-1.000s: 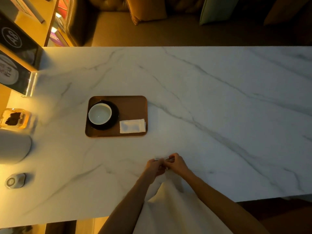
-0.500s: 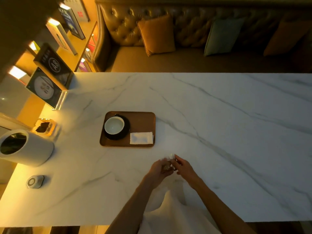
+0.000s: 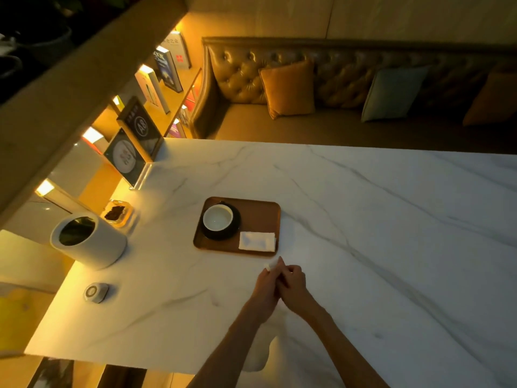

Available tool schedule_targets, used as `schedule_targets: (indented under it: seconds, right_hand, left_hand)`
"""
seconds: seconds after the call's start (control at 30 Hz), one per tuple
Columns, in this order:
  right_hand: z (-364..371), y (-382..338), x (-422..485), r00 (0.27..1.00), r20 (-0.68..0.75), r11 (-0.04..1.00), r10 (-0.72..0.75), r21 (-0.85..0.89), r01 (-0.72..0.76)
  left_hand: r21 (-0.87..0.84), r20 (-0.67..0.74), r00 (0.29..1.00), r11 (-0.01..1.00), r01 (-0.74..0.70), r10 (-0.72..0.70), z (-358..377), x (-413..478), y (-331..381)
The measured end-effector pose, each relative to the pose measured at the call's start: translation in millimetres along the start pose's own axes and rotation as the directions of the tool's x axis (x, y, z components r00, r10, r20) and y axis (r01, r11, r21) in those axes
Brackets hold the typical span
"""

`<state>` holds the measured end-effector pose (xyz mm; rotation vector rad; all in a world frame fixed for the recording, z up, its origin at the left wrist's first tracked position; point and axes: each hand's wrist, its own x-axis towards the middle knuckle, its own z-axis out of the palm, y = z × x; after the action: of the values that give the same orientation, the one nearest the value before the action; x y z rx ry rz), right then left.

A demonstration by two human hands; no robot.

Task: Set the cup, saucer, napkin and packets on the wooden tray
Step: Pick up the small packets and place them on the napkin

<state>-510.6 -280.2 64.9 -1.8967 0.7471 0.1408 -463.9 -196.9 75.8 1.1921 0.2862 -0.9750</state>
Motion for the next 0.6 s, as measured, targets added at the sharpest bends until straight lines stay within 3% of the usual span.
schedule_targets:
  seconds: [0.1,0.2,0.27,0.33,0.4,0.5,0.6]
  right_hand:
    - [-4,-11,3,0.988,0.120,0.993,-0.096,0.084,0.087]
    - [5,-27,-3,0.992,0.125,0.948,-0.035,0.319,-0.007]
    - [17,-35,-6,0.982,0.187,0.865,-0.018,0.496,-0.079]
    - [29,-46,-6,0.984,0.177,0.822,-0.037,0.566,-0.071]
    - [37,-57,-3,0.987,0.151,0.841,-0.050,0.540,-0.040]
    - [40,-72,2,0.989,0.092,0.920,-0.120,0.384,0.076]
    - [40,-76,12,0.979,0.004,0.962,-0.204,0.183,0.200]
  left_hand:
    - [-0.149,0.008,1.000,0.989,-0.021,0.023,-24,-7,14]
    - [-0.207,0.018,0.997,0.976,-0.074,0.079,-37,-14,26]
    - [-0.176,0.017,0.997,0.982,-0.075,0.079,-45,-15,32]
    - [-0.174,0.011,0.997,0.982,-0.080,0.083,-56,-17,38]
    - [-0.122,0.031,0.994,0.987,-0.102,0.107,-71,-21,49]
    - [0.109,0.053,0.982,0.976,-0.188,0.183,-94,-26,65]
    - [0.409,0.020,0.952,0.867,-0.286,0.305,-115,-23,79]
